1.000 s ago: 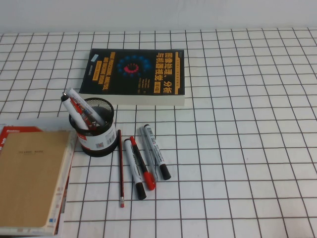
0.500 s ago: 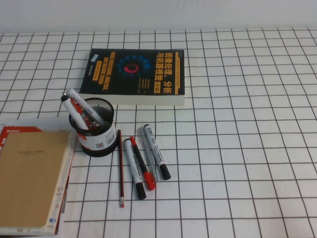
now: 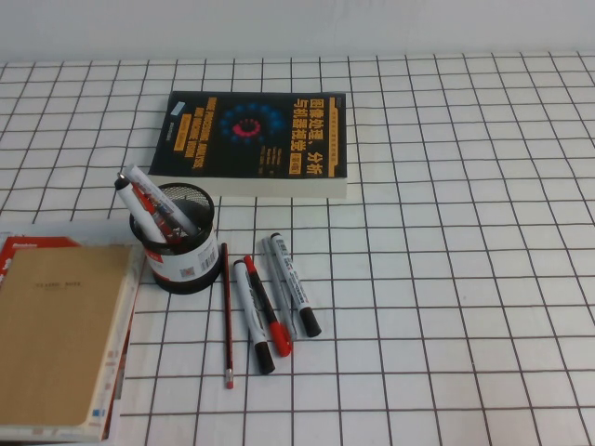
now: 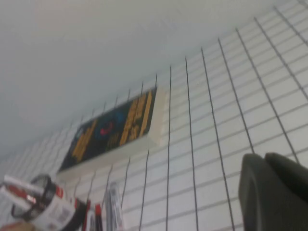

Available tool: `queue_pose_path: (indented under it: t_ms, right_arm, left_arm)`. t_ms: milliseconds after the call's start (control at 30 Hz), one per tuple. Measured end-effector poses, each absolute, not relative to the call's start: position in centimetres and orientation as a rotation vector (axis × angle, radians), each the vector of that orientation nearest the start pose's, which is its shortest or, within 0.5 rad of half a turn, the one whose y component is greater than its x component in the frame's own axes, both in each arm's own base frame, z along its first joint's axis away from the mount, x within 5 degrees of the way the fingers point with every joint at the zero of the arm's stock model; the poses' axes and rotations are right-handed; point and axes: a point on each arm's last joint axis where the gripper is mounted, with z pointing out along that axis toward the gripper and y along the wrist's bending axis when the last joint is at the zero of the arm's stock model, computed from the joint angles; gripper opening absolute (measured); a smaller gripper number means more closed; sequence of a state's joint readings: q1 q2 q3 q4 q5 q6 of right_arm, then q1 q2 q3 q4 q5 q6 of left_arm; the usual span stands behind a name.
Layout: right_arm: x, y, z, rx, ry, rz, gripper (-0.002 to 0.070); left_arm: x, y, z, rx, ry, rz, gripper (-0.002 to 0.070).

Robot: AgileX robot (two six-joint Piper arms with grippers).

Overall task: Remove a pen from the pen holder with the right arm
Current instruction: 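Take a marker out of the pen holder and lay it on the table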

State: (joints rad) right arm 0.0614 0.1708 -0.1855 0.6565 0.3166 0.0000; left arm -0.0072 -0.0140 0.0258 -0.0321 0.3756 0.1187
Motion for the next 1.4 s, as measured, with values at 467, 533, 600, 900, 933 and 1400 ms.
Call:
queue_pose_path:
  t_ms: [467,533,600,900,933,1400]
  right_arm:
    - [13.7,3.3,27.9,0.085,2.327,0.469,-0.0016]
    - [14.9,3.3,27.8,0.057,2.364,0.455,-0.0016]
    - [16.1,3.4,27.6,0.026,2.401,0.439,-0.0016]
    - [21.6,8.8,27.4,-0.267,2.503,0.498,-0.0016]
    - [22.2,10.0,27.5,-0.322,2.495,0.504,-0.0016]
    - [26.6,25.8,28.5,-0.856,2.281,0.568,-0.0005]
  left_arm:
    - [5.2,-0.1,17.1,0.098,1.868,0.045,-0.0004]
    - [5.2,-0.1,17.1,0.098,1.868,0.045,-0.0004]
    - [5.2,-0.1,17.1,0.098,1.868,0.045,-0.0004]
    - [5.2,-0.1,17.1,0.098,1.868,0.045,-0.0004]
    - [5.2,-0.1,17.1,0.098,1.868,0.045,-0.0004]
    - [5.2,-0.1,17.1,0.098,1.868,0.045,-0.0004]
